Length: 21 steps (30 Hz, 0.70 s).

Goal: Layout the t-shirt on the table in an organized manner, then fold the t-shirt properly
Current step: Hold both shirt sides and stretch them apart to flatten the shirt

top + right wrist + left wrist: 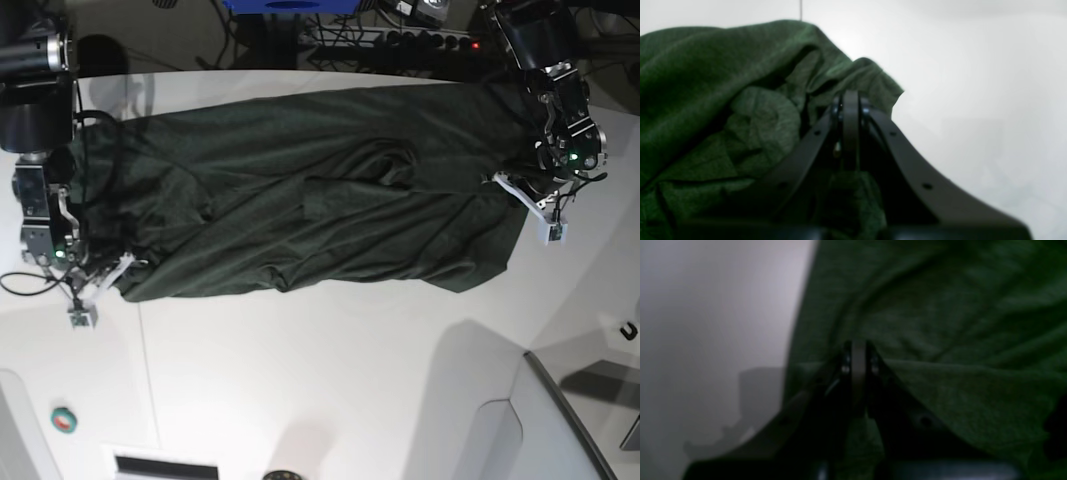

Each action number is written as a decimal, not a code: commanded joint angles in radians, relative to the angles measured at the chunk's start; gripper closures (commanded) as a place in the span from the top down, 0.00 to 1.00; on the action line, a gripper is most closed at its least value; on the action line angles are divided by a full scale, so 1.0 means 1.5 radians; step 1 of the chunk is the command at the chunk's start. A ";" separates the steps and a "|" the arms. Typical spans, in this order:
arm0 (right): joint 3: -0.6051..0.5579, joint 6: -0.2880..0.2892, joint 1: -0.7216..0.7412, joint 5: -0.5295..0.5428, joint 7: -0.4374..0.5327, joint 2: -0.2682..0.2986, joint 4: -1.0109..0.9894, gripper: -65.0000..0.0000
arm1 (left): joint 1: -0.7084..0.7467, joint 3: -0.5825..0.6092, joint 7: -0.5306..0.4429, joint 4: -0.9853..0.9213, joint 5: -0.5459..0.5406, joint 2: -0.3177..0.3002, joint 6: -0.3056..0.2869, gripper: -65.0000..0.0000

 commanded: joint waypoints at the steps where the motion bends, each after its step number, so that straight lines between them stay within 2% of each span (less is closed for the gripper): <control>1: 0.002 0.007 0.018 0.000 0.015 0.002 0.002 0.00 | -0.010 0.002 -0.010 0.005 -0.007 -0.007 -0.001 0.00; 3: 0.002 0.007 0.037 0.000 0.020 -0.003 -0.039 0.00 | -0.026 0.003 -0.010 -0.014 -0.006 -0.008 -0.001 0.00; 7: 0.002 0.007 0.066 0.000 0.071 0.002 -0.138 0.00 | -0.041 0.004 -0.010 -0.064 -0.006 -0.007 -0.001 0.00; 10: 0.006 0.004 0.066 0.000 0.075 0.005 -0.157 0.00 | -0.041 0.004 -0.014 -0.081 -0.006 -0.007 -0.001 0.00; 12: 0.008 0.002 0.062 0.000 0.075 0.014 -0.160 0.00 | -0.038 0.004 -0.049 -0.090 -0.005 -0.008 -0.001 0.00; 13: 0.012 -0.005 0.057 0.000 0.075 0.016 -0.164 0.00 | -0.037 0.004 -0.062 -0.095 0.002 -0.008 -0.001 0.00; 17: 0.065 -0.070 0.043 0.000 0.075 0.016 -0.163 0.00 | -0.041 0.004 -0.072 -0.121 0.054 -0.007 0.004 0.00; 21: 0.074 -0.080 0.043 0.000 0.075 0.019 -0.164 0.00 | -0.042 0.003 -0.090 -0.120 0.057 -0.005 0.004 0.00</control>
